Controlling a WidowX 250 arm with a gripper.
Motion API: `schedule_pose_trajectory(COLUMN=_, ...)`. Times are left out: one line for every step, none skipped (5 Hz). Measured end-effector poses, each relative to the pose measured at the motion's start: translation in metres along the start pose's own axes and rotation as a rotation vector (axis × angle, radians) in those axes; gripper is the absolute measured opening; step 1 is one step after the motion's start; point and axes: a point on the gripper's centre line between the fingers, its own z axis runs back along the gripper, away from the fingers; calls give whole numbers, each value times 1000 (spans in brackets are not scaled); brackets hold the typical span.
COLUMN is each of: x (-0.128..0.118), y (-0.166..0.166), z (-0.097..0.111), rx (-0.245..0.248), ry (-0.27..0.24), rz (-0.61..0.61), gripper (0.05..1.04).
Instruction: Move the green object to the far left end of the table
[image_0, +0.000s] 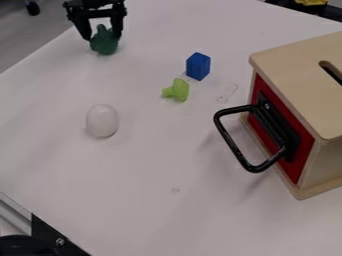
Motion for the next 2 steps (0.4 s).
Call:
schedule_pose_trajectory(x=3, y=3, z=29, rx=-60, ry=-43, rz=55, gripper=999)
schedule_pose_trajectory(x=3, y=21, z=35, rx=-82, ry=-66, rz=52, gripper=999)
